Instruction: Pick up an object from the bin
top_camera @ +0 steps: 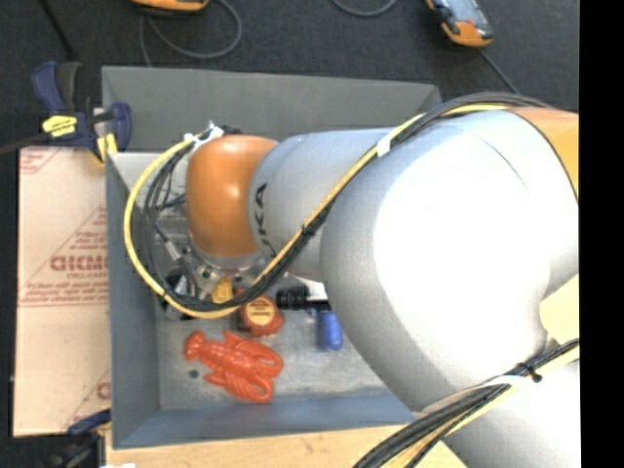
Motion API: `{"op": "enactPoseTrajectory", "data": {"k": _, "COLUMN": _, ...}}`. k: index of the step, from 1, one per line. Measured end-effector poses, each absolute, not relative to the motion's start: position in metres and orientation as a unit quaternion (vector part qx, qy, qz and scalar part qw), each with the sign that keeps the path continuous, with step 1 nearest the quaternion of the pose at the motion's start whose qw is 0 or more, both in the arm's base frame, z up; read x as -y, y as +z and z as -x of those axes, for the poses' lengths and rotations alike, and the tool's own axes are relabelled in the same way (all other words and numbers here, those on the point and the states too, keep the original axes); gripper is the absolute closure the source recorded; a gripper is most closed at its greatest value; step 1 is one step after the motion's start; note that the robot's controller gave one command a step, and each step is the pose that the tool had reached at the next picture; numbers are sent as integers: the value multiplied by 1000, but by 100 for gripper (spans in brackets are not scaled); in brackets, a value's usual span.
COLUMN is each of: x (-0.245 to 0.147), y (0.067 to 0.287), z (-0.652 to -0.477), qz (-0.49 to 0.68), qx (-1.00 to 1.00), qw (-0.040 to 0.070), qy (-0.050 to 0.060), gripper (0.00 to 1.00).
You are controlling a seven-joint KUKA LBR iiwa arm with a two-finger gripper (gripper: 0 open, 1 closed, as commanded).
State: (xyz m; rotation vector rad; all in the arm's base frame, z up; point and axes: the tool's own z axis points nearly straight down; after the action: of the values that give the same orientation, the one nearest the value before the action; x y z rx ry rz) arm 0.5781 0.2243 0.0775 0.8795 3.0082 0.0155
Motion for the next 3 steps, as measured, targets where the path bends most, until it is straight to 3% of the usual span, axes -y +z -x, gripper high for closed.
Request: {"op": "enactPoseTrajectory", "data": {"k": 3, "x": -224, "y": 86, "z": -577, "qz": -281, "qx": -960, "qw": 1, "qy": 3, "gripper": 100}}
